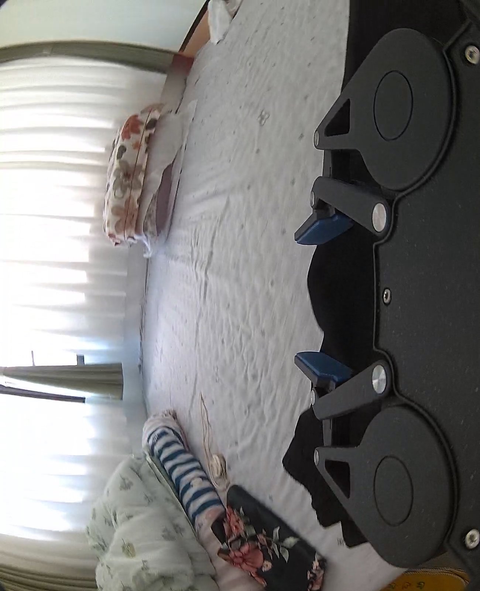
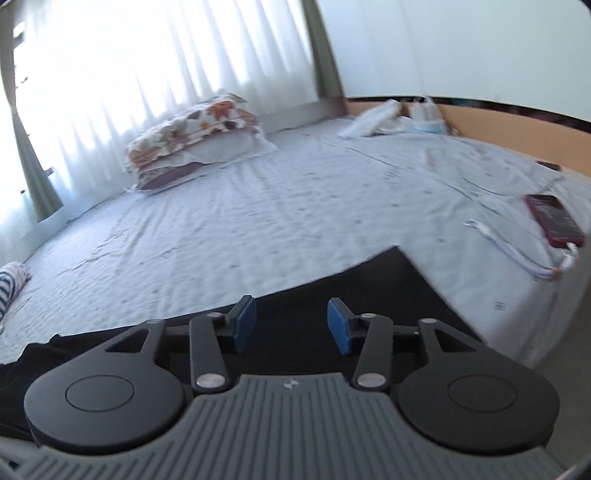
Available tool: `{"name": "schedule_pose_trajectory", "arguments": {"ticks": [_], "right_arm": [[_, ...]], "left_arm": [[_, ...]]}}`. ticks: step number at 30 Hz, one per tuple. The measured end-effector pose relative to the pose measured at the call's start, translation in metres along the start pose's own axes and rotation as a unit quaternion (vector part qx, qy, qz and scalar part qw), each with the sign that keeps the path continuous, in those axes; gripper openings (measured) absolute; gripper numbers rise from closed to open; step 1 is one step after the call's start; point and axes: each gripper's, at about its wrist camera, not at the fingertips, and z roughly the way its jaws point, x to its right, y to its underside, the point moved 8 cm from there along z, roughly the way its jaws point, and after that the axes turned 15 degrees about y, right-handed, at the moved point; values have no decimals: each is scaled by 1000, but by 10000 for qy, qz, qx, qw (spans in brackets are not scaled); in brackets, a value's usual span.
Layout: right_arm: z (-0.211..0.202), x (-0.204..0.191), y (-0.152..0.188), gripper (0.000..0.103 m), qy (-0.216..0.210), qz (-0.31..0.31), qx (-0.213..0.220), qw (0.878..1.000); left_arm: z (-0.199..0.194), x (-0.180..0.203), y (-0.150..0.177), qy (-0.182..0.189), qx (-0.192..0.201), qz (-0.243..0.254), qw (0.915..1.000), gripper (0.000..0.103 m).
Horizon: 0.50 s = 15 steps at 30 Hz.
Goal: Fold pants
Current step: 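Open both grippers and release the folded pants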
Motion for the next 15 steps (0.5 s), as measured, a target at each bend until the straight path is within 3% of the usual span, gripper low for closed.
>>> {"name": "schedule_pose_trajectory", "arguments": {"ticks": [3, 7, 15], "right_arm": [[8, -39, 20, 66, -194, -110, 220, 9995], [20, -88, 53, 68, -296, -305, 503, 9978], [45, -167, 101, 68, -436, -697, 505, 9953]], "left_arm": [[20, 41, 30, 162, -130, 113, 9997, 64], [44, 71, 65, 70, -215, 137, 9996, 64], [74, 66, 112, -422, -532, 202, 9975, 62]]}}
